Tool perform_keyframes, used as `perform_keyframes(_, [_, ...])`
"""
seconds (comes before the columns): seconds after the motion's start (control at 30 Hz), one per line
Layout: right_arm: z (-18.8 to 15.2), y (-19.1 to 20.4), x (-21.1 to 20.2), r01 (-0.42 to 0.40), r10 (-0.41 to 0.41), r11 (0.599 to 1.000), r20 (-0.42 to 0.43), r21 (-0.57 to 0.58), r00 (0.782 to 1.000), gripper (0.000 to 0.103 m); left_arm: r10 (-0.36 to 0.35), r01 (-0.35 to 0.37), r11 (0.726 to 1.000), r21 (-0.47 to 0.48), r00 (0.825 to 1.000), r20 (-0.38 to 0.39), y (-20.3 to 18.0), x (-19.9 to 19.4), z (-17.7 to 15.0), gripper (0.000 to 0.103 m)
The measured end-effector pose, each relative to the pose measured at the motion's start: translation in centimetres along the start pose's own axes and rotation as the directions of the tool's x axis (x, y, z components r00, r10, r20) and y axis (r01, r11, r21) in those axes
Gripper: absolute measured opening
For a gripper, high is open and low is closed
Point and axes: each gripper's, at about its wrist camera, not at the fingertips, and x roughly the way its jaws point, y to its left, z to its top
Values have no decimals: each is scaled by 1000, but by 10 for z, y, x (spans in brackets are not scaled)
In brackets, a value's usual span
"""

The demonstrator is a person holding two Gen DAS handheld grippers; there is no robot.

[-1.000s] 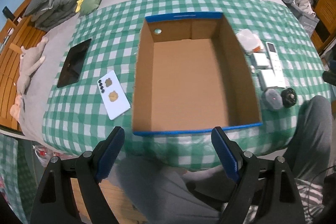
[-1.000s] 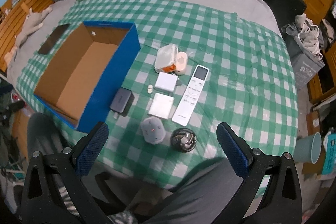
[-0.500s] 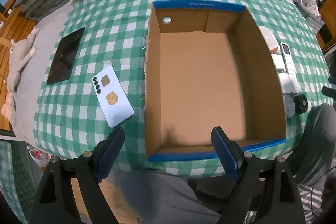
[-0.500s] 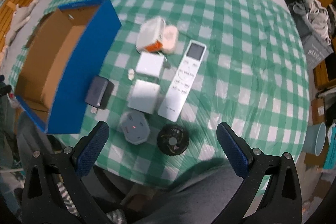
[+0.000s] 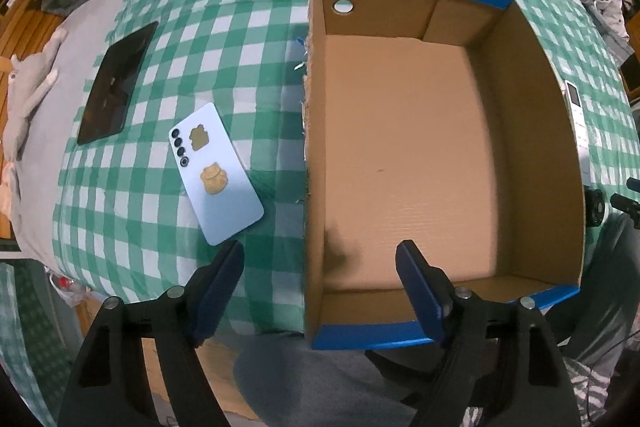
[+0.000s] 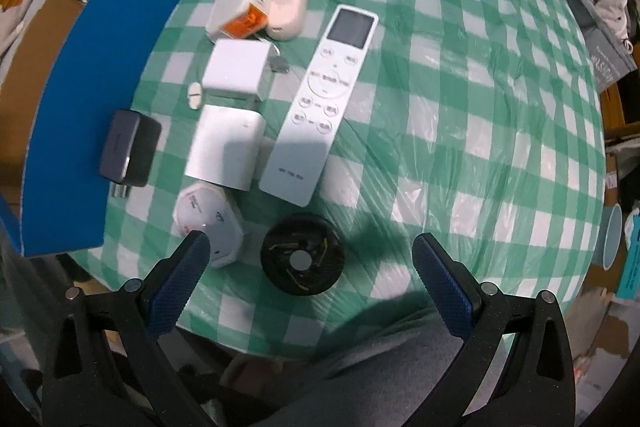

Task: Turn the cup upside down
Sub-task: 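Move the right gripper down to the black round fan and close on it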

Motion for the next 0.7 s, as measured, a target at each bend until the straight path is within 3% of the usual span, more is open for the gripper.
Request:
perform_keyframes(0.33, [-6, -7, 30, 0, 2, 1000, -64, 29, 998, 98, -5, 4, 1000, -18, 998, -61, 7, 18, 1, 60])
perform_keyframes(0.57, [-8, -3, 54, 9, -7, 1000, -102, 20, 995, 96, -18, 15, 1000, -25, 995, -103, 9, 29, 1, 32])
perform_keyframes(0.7, [-9, -2, 65, -4, 6, 1000, -122, 19, 993, 89, 1, -2, 1000, -10, 994, -113, 5, 33, 1, 26])
